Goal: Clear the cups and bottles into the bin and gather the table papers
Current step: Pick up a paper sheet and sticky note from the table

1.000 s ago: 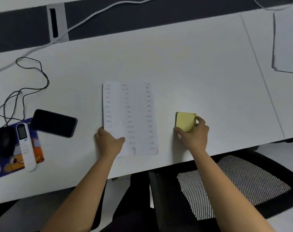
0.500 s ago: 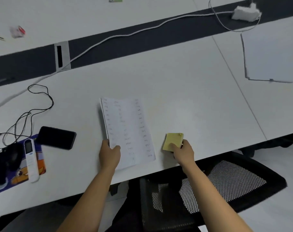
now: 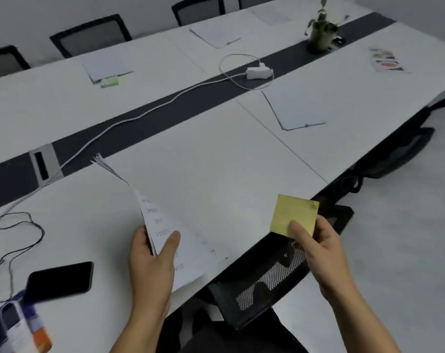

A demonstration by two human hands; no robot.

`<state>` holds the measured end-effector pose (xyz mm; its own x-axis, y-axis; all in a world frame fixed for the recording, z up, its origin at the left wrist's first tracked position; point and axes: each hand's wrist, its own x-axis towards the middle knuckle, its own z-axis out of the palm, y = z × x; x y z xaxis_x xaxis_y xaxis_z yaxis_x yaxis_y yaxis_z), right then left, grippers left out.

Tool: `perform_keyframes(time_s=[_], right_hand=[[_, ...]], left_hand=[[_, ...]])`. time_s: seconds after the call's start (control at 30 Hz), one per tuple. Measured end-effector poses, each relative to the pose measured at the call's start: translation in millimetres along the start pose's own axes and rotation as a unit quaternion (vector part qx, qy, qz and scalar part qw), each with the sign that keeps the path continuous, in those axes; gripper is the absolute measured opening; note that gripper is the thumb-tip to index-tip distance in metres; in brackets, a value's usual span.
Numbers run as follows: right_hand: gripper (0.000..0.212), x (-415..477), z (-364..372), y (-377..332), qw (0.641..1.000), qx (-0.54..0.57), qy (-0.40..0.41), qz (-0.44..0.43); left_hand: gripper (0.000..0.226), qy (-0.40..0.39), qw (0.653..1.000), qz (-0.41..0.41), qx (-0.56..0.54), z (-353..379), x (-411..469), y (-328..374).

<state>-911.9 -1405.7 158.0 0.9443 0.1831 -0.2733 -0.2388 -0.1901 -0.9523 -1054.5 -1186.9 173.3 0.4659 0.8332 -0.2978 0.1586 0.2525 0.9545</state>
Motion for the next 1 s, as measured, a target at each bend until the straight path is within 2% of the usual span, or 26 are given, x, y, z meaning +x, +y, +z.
perform_keyframes(time_s=[0.2, 0.33, 0.47, 0.73, 1.0], right_hand=[[0.013, -76, -83, 24, 0.983, 0.035, 0.182, 0.019], [0.013, -108, -148, 32, 0.955, 0.07, 0.288, 0.001], [0.016, -122, -215, 48, 0.932, 0.099, 0.349, -0.017], [0.015, -93, -372, 87, 0.925, 0.138, 0.353, 0.008], [0.016, -13, -493, 66, 0.937, 0.144, 0.317, 0.002]], left_hand=[[0.018, -0.165, 0.983, -0.074, -0.001, 65, -31, 0], [0.018, -0.252, 0.966, -0.061, 0.018, 126, -69, 7], [0.016, -0.299, 0.953, -0.032, 0.038, 187, -113, 5], [0.026, -0.319, 0.945, 0.002, 0.078, 330, -217, -25], [0.023, -0.332, 0.934, 0.087, 0.093, 444, -268, -23]])
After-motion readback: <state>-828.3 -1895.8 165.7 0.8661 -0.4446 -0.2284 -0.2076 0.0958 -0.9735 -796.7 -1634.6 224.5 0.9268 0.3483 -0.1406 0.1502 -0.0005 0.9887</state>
